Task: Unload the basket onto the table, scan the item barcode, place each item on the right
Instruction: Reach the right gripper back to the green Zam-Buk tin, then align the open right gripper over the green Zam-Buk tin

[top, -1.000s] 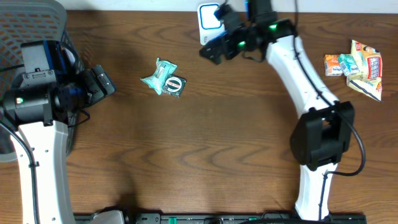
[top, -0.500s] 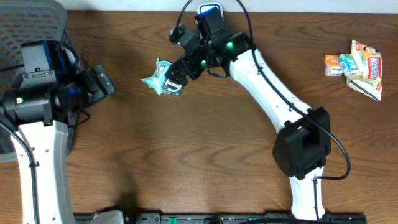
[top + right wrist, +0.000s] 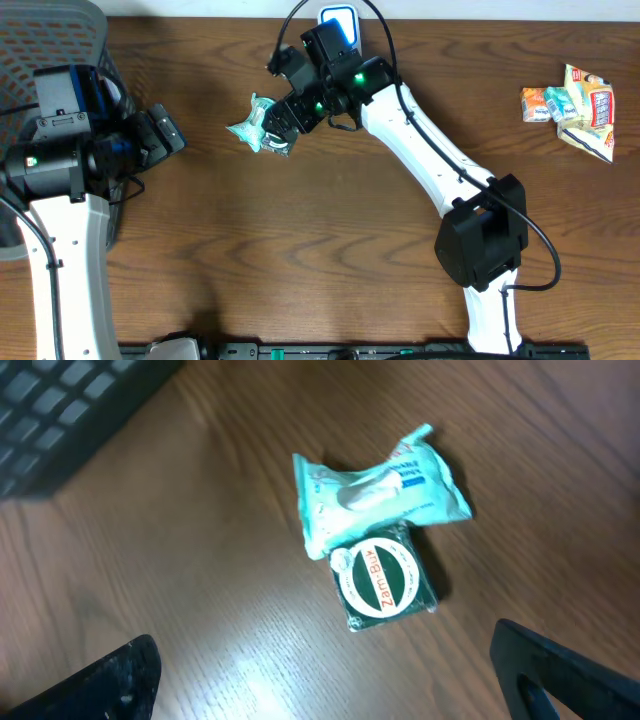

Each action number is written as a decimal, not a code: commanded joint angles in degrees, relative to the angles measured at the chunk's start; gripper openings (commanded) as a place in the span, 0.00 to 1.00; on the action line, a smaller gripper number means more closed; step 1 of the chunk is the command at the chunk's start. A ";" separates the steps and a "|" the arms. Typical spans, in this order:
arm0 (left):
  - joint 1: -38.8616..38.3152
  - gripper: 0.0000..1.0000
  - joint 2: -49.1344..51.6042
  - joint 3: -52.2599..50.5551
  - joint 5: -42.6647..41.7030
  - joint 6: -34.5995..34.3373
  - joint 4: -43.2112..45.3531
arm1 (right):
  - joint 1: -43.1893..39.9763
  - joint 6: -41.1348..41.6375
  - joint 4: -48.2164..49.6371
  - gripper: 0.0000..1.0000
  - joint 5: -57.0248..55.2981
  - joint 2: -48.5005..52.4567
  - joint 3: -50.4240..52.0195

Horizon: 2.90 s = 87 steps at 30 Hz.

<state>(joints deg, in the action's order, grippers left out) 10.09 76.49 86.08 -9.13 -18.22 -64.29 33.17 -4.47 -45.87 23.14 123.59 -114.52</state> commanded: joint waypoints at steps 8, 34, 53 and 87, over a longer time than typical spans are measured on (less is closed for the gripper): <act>0.24 0.98 0.13 1.25 -0.31 -0.07 -0.15 | -0.02 9.11 0.76 0.99 -5.11 1.05 0.33; 0.24 0.98 0.13 1.25 -0.31 -0.09 -0.15 | 2.36 14.71 -0.66 0.99 -8.70 3.19 0.33; 0.24 0.97 0.13 1.25 -0.31 -0.09 -0.17 | 2.56 14.67 -0.63 0.99 -12.76 5.31 0.33; 0.24 0.98 0.13 1.25 -0.31 -0.07 -0.17 | 2.51 13.62 1.29 0.98 -33.73 10.38 0.33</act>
<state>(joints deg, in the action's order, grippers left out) 10.09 76.49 86.08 -9.13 -18.22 -64.29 35.33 9.72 -44.71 -6.57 133.05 -114.37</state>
